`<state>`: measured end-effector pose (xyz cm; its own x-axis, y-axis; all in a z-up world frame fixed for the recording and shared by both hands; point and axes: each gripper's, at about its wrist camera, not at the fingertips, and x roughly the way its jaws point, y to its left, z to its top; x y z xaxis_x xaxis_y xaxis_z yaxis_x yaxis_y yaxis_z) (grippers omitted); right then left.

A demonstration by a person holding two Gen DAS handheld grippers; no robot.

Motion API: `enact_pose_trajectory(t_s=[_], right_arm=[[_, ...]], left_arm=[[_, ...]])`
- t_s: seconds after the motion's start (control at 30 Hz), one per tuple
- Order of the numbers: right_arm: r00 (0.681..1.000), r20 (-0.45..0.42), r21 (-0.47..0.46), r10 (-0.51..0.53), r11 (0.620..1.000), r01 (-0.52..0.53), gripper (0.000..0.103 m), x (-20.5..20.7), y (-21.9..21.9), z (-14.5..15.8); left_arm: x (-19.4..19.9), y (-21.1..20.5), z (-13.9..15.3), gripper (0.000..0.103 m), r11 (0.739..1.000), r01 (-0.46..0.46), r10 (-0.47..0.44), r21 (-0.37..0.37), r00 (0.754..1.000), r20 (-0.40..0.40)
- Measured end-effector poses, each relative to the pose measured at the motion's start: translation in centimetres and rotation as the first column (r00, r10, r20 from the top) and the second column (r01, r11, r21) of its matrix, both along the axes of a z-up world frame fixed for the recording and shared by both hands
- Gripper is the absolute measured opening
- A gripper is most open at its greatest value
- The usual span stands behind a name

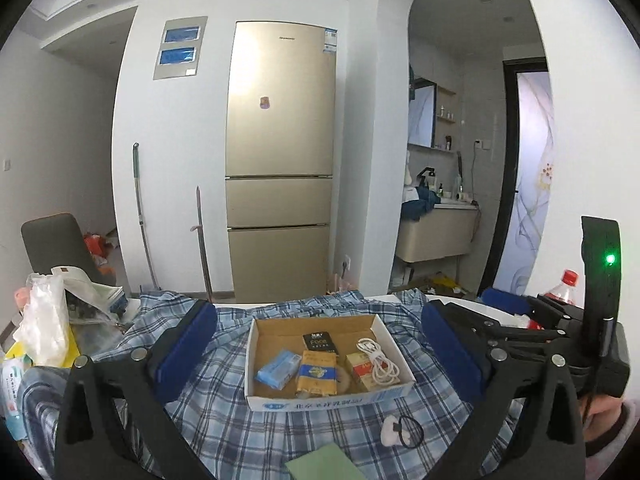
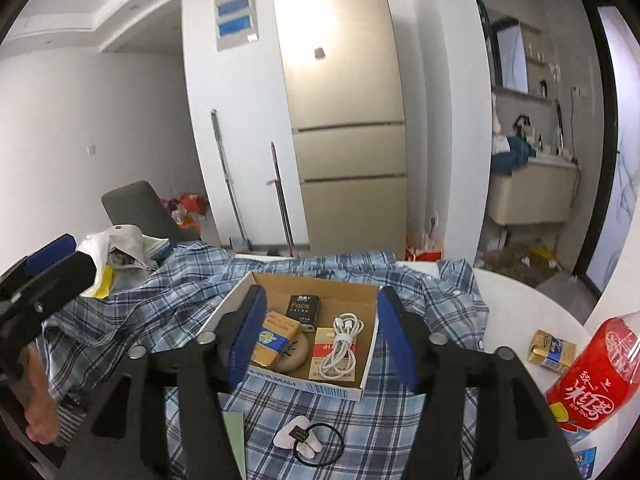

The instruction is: Organize soft objects

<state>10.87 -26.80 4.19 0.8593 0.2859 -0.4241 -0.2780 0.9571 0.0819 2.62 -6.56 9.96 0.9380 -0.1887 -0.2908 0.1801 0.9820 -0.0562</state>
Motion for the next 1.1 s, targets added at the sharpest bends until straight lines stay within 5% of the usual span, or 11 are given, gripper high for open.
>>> enact_pose_trajectory(t_s=[0.07, 0.4, 0.57, 0.87, 1.1], right_arm=[[0.999, 0.039, 0.002, -0.007, 1.0, 0.007, 0.08, -0.9, 0.0, -0.3], [0.998, 0.039, -0.008, 0.047, 0.999, -0.046, 0.083, -1.8, -0.1, -2.9], [0.996, 0.068, -0.011, 0.062, 0.998, -0.061, 0.1, -1.9, -0.1, -4.7], [0.995, -0.013, -0.094, 0.095, 0.991, -0.096, 0.1, -0.8, 0.7, -7.3], [0.988, -0.076, -0.107, 0.135, 0.984, -0.142, 0.1, -0.1, 1.3, -8.3]], left_arm=[[-0.8, 0.2, -0.2, 0.103, 1.0, -0.001, 0.001, -0.001, 1.0, 0.012], [-2.0, 2.4, -4.4, 0.103, 1.0, -0.018, 0.017, -0.013, 1.0, -0.015], [-1.6, 3.2, -7.0, 0.103, 1.0, -0.016, 0.016, -0.016, 0.999, -0.027], [0.3, 3.4, -10.9, 0.103, 1.0, -0.012, 0.012, 0.002, 0.99, -0.142], [0.1, 3.1, -11.2, 0.103, 1.0, -0.017, 0.02, 0.023, 0.989, -0.146]])
